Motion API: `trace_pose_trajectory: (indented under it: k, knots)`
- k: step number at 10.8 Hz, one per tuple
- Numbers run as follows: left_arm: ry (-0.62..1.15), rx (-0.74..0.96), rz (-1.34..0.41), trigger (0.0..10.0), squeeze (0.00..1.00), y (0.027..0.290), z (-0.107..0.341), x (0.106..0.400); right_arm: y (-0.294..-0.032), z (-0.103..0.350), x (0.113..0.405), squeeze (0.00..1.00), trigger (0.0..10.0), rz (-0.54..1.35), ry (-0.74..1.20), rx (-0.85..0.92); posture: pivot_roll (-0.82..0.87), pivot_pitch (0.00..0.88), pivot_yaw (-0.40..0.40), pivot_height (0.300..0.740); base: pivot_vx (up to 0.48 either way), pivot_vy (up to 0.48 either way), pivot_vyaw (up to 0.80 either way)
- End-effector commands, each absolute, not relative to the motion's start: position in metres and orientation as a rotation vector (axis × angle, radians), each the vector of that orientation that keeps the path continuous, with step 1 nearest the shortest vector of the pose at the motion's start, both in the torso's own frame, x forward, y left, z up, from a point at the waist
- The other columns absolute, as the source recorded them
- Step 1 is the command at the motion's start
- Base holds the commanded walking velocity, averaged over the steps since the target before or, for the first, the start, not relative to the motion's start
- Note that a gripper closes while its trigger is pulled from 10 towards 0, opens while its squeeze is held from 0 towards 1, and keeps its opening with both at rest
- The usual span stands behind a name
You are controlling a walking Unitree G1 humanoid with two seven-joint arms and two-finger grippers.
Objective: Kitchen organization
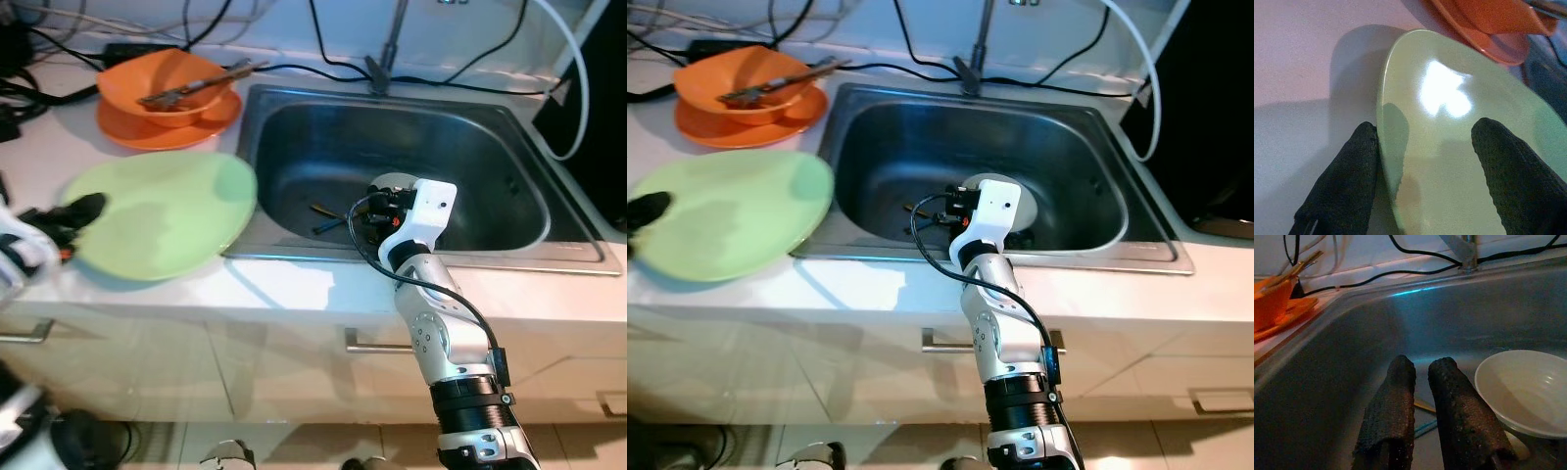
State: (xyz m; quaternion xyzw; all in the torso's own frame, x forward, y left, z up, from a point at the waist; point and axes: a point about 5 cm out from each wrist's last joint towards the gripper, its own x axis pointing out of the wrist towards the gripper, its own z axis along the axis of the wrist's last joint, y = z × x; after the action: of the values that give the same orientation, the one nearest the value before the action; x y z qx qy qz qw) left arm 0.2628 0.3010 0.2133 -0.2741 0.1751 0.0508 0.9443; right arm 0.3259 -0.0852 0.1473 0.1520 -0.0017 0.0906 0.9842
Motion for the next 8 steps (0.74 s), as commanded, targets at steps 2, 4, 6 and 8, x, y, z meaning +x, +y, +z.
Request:
trace_pose_trajectory:
  k: [2, 4, 6, 8]
  knots:
    - [0.503, -0.653, 0.074, 10.0, 0.0, 0.287, 0.182, 0.263, -0.089, 0.147, 0.327, 0.0, 10.0, 0.171, -0.004, 0.303, 0.06, 0.091, -0.086, 0.74, 0.0, 0.0, 0.0]
    - [0.498, -0.682, 0.069, 5.8, 0.0, 0.283, 0.176, 0.262, -0.089, 0.147, 0.327, 0.0, 10.0, 0.168, -0.003, 0.302, 0.06, 0.097, -0.088, 0.74, 0.0, 0.0, 0.0]
    - [0.495, -0.69, 0.065, 0.0, 0.0, 0.281, 0.174, 0.262, -0.089, 0.147, 0.328, 0.0, 10.0, 0.17, -0.003, 0.303, 0.06, 0.1, -0.088, 0.74, 0.0, 0.0, 0.0]
    - [0.492, -0.707, 0.038, 0.0, 0.0, 0.274, 0.172, 0.264, -0.09, 0.147, 0.328, 0.0, 10.0, 0.168, -0.004, 0.304, 0.06, 0.099, -0.085, 0.74, 0.0, 0.0, 0.0]
